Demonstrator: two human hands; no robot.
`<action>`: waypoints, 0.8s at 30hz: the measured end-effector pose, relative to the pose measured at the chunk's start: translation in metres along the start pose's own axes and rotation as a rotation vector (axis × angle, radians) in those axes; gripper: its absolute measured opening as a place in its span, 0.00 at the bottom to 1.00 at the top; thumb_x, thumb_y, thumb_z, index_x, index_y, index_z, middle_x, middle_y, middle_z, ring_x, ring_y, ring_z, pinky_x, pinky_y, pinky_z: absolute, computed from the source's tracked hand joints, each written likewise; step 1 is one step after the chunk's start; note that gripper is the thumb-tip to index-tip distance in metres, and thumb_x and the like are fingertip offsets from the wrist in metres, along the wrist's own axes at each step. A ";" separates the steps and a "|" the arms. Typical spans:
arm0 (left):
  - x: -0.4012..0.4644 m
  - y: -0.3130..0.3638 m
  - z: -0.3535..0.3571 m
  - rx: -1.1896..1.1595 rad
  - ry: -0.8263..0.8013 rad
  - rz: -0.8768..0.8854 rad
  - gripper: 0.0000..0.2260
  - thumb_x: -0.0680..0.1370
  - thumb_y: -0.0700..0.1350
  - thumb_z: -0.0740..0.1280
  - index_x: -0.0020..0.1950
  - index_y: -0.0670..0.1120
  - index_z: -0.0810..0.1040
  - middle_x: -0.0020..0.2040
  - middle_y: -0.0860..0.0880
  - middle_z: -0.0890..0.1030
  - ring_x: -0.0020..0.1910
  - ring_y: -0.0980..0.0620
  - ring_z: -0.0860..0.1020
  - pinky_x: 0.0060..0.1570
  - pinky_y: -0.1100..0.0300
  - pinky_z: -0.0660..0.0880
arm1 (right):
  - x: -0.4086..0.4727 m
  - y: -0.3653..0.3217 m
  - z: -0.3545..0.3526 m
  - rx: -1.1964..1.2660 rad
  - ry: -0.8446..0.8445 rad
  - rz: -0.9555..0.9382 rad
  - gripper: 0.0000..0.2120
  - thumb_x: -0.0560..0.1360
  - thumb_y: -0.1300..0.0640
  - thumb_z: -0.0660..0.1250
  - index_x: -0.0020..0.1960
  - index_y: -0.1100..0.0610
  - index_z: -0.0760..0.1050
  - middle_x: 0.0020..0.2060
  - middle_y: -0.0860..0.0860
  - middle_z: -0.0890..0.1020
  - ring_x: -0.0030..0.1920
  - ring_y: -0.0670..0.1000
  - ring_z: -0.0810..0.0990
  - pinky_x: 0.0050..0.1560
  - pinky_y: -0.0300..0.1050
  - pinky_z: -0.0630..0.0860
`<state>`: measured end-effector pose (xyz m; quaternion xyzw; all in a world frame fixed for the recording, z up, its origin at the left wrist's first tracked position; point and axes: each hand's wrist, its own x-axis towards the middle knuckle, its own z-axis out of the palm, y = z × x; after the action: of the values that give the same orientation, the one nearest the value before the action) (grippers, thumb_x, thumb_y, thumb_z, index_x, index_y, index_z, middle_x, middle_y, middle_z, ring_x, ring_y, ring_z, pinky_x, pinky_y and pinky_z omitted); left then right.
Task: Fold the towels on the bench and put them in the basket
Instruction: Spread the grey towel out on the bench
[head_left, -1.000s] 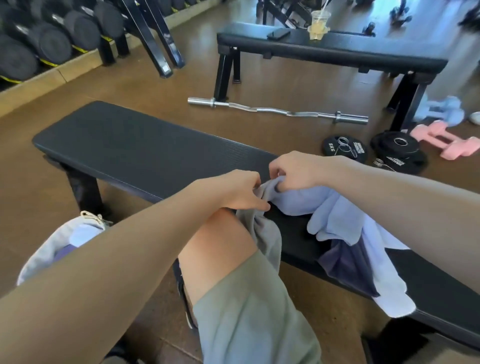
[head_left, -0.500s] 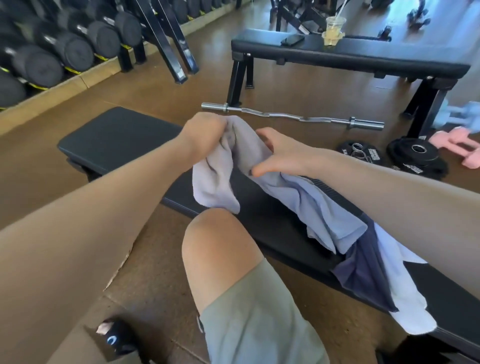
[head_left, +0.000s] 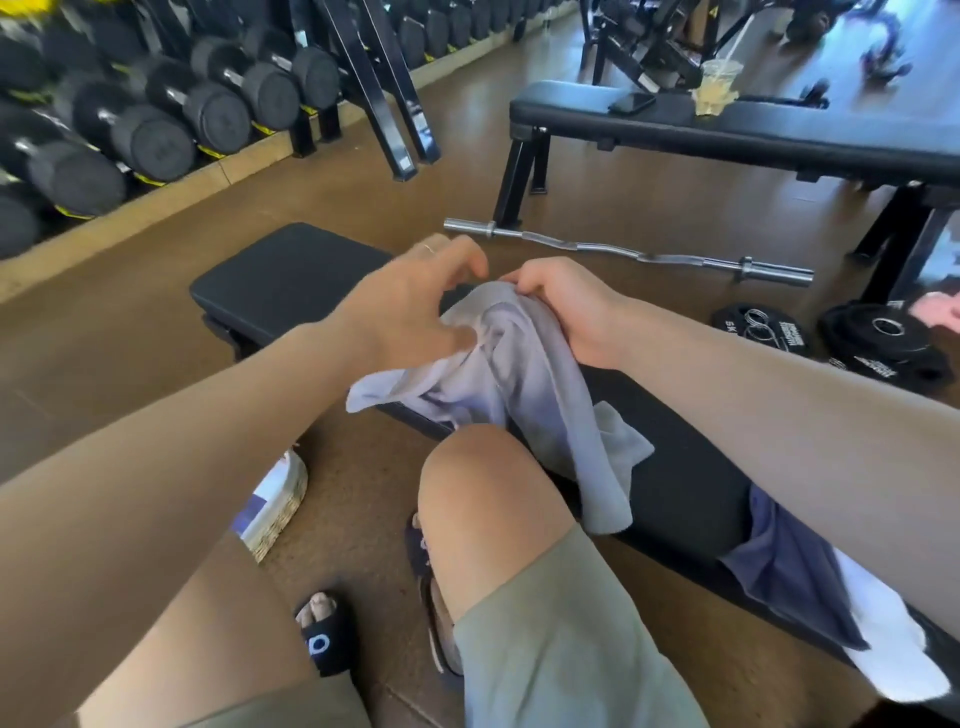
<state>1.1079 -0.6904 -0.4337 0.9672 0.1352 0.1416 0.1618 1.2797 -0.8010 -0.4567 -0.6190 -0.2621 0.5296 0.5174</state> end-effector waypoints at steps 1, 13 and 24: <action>-0.001 0.003 0.003 -0.020 -0.040 0.021 0.21 0.69 0.55 0.68 0.59 0.50 0.70 0.54 0.50 0.74 0.52 0.49 0.75 0.52 0.50 0.75 | 0.000 -0.002 0.003 0.011 -0.017 -0.004 0.28 0.70 0.60 0.59 0.69 0.67 0.72 0.53 0.63 0.79 0.53 0.61 0.77 0.61 0.58 0.74; 0.017 -0.011 -0.001 -0.009 0.196 -0.105 0.04 0.82 0.42 0.61 0.50 0.42 0.71 0.34 0.49 0.72 0.35 0.43 0.73 0.35 0.52 0.68 | -0.006 -0.014 0.020 -0.766 0.211 -0.617 0.17 0.72 0.51 0.73 0.58 0.55 0.74 0.49 0.52 0.78 0.48 0.50 0.78 0.47 0.45 0.76; 0.020 -0.023 -0.045 0.429 -0.044 -0.018 0.06 0.85 0.48 0.57 0.51 0.47 0.64 0.38 0.47 0.74 0.34 0.43 0.74 0.32 0.52 0.66 | 0.019 -0.013 0.011 -1.008 0.380 -0.723 0.07 0.76 0.65 0.61 0.43 0.55 0.73 0.38 0.52 0.77 0.39 0.52 0.74 0.36 0.44 0.67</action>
<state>1.1071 -0.6512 -0.3967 0.9811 0.1672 0.0872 -0.0435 1.2782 -0.7760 -0.4511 -0.7414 -0.5745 0.0152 0.3463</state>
